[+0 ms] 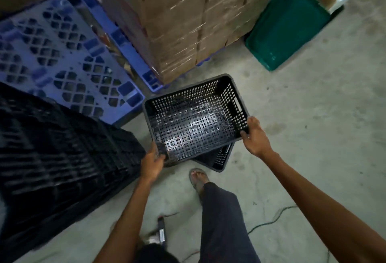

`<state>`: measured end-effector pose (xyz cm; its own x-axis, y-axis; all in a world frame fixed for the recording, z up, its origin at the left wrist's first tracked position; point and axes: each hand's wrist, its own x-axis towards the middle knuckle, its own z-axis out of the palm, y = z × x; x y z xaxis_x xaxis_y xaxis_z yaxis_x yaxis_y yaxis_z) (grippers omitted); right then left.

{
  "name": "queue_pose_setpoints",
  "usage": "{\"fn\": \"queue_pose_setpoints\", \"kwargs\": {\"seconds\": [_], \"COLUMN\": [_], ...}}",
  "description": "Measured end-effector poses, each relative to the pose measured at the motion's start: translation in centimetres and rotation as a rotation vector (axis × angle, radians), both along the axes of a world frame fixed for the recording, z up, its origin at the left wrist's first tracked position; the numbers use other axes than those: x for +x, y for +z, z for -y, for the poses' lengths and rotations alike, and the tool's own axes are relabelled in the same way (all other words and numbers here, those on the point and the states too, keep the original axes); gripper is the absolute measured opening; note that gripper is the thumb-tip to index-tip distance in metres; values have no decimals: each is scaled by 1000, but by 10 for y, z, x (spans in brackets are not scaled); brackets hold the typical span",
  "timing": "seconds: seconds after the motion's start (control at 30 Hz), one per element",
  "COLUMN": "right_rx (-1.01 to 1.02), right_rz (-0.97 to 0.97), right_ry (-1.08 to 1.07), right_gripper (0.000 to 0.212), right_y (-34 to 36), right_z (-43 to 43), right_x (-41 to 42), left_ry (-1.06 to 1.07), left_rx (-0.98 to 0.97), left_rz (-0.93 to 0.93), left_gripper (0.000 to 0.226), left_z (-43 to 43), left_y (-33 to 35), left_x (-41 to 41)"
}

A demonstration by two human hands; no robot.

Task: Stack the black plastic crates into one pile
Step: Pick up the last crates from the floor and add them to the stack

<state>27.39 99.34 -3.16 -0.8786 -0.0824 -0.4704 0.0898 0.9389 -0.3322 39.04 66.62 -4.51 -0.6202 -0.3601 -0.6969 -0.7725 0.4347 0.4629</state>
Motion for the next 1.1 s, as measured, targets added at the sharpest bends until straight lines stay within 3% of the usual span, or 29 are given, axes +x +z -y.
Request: {"fn": "queue_pose_setpoints", "kwargs": {"seconds": [0.17, 0.33, 0.47, 0.6, 0.87, 1.1], "right_rx": [20, -30, -92, -114, -58, -38], "right_rz": [-17, 38, -69, -168, -240, -400], "right_ry": [-66, -267, -308, -309, -300, -377], "right_gripper": [71, 73, 39, 29, 34, 34], "right_y": [-82, -168, -211, -210, -88, 121], "right_z": [-28, -42, -52, -55, -58, -65], "right_x": [-88, -134, -136, -127, -111, -92], "left_ry": [205, 374, 480, 589, 440, 272], "left_rx": [-111, -118, -129, -145, -212, -227], "left_rz": [55, 107, 91, 44, -77, -274], "left_gripper": [69, 81, 54, 42, 37, 39], "left_z": [10, 19, 19, 23, 40, 44], "left_y": [-74, -160, -212, -220, -105, 84], "left_x": [-26, -54, -67, -71, -81, -107]}}
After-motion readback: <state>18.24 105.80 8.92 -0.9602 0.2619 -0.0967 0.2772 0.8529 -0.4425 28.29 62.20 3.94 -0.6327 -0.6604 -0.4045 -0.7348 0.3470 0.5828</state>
